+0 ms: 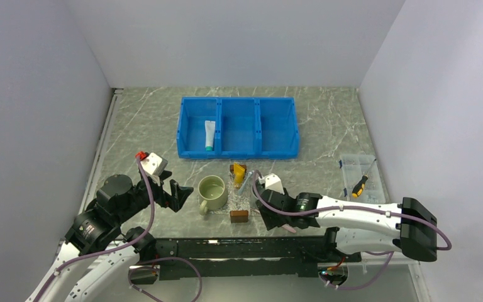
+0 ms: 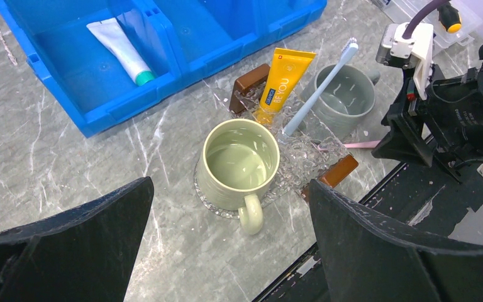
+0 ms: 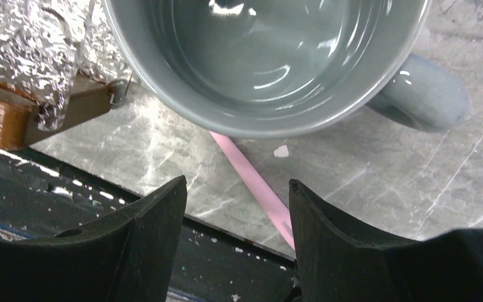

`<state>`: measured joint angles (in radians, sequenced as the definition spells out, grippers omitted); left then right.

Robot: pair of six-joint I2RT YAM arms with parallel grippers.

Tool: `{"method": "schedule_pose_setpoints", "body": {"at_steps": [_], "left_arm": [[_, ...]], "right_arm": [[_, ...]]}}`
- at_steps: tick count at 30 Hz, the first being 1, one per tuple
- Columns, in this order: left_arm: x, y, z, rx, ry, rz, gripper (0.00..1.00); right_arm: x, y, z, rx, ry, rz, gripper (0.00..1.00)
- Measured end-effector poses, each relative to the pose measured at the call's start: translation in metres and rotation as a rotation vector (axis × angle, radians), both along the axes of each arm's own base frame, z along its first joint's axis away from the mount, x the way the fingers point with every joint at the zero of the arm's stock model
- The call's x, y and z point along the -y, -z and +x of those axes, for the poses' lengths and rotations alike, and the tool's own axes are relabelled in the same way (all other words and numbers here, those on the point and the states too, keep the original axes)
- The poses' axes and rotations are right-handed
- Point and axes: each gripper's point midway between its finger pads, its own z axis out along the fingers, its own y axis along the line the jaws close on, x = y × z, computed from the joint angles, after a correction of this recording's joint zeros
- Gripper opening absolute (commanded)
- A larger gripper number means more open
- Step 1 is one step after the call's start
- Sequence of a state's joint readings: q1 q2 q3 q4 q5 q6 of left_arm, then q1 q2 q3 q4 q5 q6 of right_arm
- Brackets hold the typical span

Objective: Prepare toiletry sets of a toothbrush and toothpaste on the tray

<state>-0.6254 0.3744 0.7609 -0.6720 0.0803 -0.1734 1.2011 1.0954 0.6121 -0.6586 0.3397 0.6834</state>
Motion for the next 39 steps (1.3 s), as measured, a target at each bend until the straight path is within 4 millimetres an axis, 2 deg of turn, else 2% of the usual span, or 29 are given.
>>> {"method": "schedule_pose_setpoints", "body": {"at_steps": [6, 15, 25, 39], "left_arm": [[0.0, 0.0, 0.0, 0.0, 0.0, 0.0, 1.0], [0.0, 0.0, 0.0, 0.0, 0.0, 0.0, 0.99], [0.0, 0.0, 0.0, -0.001, 0.0, 0.001, 0.99], [0.0, 0.0, 0.0, -0.001, 0.0, 0.001, 0.99]], "right_arm": [[-0.011, 0.003, 0.006, 0.025, 0.0, 0.019, 0.63], [-0.012, 0.015, 0.006, 0.007, 0.008, -0.016, 0.62], [-0.023, 0.024, 0.003, -0.02, 0.017, 0.011, 0.62], [-0.031, 0.03, -0.013, -0.078, -0.014, 0.038, 0.51]]}}
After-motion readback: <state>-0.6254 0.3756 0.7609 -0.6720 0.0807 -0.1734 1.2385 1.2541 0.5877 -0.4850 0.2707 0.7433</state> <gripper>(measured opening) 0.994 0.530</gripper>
